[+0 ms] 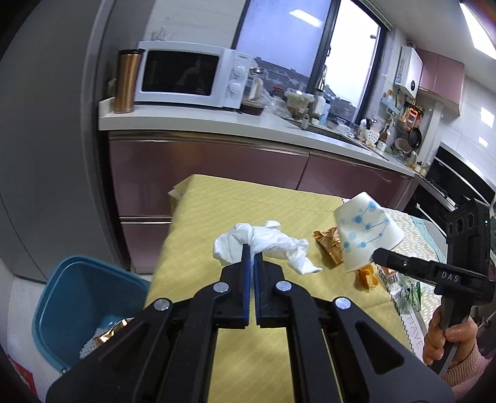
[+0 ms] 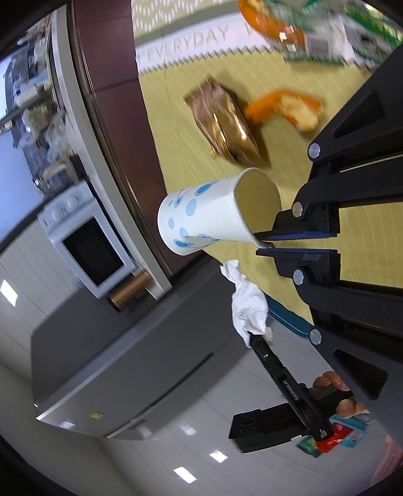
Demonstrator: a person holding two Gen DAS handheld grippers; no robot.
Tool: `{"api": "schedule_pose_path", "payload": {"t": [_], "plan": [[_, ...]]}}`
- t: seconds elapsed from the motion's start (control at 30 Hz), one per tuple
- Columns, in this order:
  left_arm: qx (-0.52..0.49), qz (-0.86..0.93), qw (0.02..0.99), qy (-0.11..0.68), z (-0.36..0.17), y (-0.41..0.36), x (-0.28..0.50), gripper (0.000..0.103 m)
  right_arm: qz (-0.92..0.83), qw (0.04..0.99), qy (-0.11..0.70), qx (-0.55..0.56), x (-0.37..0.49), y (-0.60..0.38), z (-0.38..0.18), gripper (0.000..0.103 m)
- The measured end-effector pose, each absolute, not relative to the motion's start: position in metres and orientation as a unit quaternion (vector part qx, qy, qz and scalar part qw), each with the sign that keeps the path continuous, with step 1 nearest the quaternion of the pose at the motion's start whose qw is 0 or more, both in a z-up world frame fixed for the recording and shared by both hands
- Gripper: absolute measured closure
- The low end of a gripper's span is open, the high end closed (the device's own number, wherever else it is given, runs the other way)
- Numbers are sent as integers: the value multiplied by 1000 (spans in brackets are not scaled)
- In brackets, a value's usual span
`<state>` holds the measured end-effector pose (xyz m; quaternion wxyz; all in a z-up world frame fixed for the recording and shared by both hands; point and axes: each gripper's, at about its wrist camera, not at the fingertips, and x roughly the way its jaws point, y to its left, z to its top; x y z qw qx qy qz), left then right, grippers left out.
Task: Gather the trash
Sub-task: 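Carry the tissue and paper cup toward the teal bin with both tools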
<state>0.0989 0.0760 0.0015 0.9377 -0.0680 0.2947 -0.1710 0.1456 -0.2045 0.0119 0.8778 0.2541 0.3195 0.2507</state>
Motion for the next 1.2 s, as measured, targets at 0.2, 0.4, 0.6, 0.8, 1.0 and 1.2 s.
{"api": "schedule_pose_path", "payload": {"t": [0.2,0.4,0.6,0.8,1.0,1.2], "plan": [[-79,-152,942,290,0,103,72,101,284,868,333,233,142,-171,13,99],[-89,-134,945,286,-3,129,47,101,308,860,344,218,141,-147,14,99],[-95,-115,947,283,-2,149,36,101,329,853,352,203,142,-128,17,99],[-103,-93,950,279,-3,175,23,101,349,845,359,189,146,-109,20,99],[-108,-69,951,281,-6,198,14,101,371,836,368,171,151,-88,25,99],[-110,-47,951,285,-8,214,15,101,386,829,371,159,155,-74,27,99]]}}
